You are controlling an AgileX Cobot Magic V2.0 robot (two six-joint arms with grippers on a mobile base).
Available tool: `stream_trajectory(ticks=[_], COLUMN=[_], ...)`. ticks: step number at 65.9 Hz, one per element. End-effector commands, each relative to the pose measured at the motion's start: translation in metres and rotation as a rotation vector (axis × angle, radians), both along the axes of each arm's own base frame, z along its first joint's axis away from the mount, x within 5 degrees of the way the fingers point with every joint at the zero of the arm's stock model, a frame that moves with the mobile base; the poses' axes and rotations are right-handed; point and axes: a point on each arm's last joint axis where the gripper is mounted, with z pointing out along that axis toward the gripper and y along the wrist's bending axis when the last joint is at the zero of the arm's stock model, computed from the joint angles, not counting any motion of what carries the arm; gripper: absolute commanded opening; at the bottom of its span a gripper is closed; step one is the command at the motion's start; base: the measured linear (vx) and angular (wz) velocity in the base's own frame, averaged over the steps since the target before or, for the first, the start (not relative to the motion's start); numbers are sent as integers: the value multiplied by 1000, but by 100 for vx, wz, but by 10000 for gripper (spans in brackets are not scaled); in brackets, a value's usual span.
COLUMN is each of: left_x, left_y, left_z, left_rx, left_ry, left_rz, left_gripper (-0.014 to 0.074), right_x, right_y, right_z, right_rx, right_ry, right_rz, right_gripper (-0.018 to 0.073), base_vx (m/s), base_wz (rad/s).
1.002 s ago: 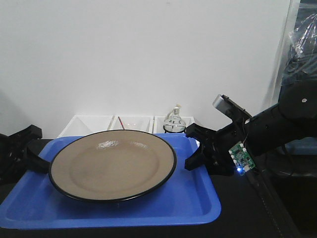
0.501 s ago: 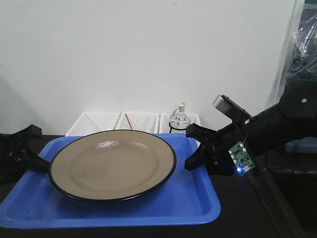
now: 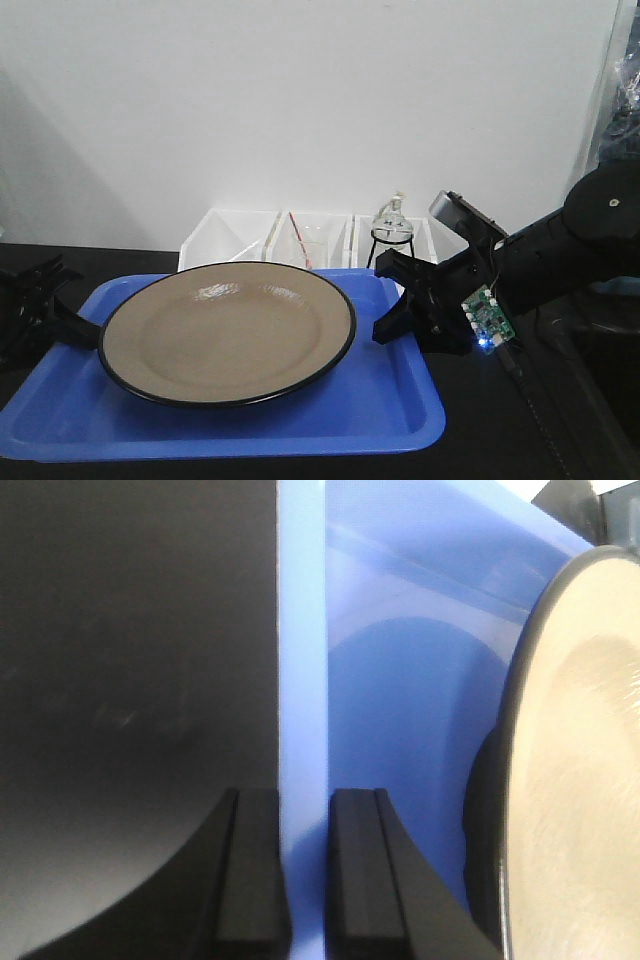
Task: Place disk in tray to left cabinet
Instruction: 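Hold the tray level with both grippers while the base turns, then carry the tray with both grippers as the base drives to the cabinet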
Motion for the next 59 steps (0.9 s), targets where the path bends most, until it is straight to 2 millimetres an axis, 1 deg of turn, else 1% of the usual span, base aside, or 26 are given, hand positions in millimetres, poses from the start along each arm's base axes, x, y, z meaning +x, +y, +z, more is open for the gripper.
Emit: stream_trajectory(ticks=[1, 34, 59], left_x=[-13, -13, -13], left_y=[-26, -26, -26], left_z=[37, 37, 37], left_rx=[-235, -235, -235], left_ry=[-65, -65, -65], left_rz=[-46, -46, -46], left_gripper=[-1, -1, -1], right_x=[-20, -20, -20], right_y=[20, 20, 20], right_z=[48, 48, 48], right_rx=[254, 254, 254], right_ry=[-50, -50, -50], right_rz=[29, 29, 29], right_gripper=[-4, -4, -4], base_vx=[-20, -21, -13], base_wz=[17, 22, 47])
